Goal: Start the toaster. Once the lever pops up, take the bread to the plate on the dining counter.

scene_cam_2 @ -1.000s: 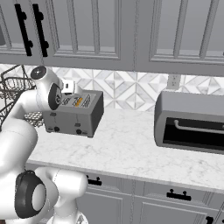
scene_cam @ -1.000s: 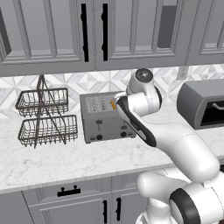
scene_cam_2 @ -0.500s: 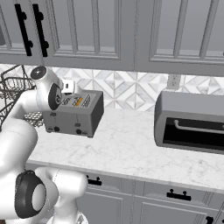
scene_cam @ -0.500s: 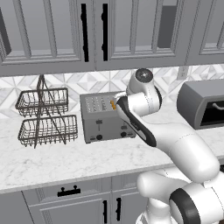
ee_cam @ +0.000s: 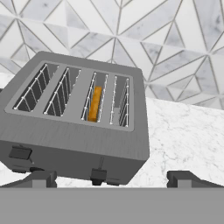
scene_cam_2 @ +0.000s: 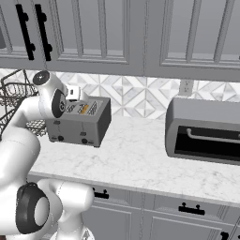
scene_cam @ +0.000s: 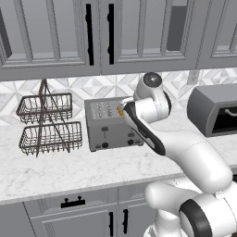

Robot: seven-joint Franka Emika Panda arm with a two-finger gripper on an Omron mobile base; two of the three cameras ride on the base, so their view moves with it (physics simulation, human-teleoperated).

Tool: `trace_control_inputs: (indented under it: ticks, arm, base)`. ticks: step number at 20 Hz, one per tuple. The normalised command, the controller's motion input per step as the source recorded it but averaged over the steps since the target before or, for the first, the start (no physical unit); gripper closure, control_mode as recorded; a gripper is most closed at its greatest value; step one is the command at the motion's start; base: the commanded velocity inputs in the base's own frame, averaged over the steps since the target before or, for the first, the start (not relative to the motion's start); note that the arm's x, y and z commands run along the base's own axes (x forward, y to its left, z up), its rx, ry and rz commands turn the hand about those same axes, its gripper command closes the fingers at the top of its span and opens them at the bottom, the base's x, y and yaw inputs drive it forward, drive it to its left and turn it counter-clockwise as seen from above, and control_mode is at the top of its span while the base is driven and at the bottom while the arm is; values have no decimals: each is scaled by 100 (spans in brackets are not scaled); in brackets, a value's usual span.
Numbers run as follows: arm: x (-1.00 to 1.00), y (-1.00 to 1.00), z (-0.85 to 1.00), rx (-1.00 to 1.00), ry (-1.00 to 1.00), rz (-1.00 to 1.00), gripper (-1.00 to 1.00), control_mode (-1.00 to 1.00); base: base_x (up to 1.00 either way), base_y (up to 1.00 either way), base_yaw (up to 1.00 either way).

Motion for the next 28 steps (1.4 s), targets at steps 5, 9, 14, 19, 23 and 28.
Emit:
trace_control_inputs:
  ticks: [5, 9, 14, 19, 23, 28]
  arm:
    - [0, 0, 0, 0, 0, 0, -100, -100]
    - [0, 0, 0, 0, 0, 0, -100, -100]
    - [0, 0, 0, 0, 0, 0, -100, -100]
    - [0, 0, 0, 0, 0, 0, -100, -100]
    - [0, 0, 0, 0, 0, 0, -100, -100]
    - [0, 0, 0, 0, 0, 0, -100, -100]
  base:
    - [0, 0, 0]
    - [0, 0, 0]
    - [0, 0, 0]
    - [0, 0, 0]
    - [0, 0, 0]
    - [0, 0, 0]
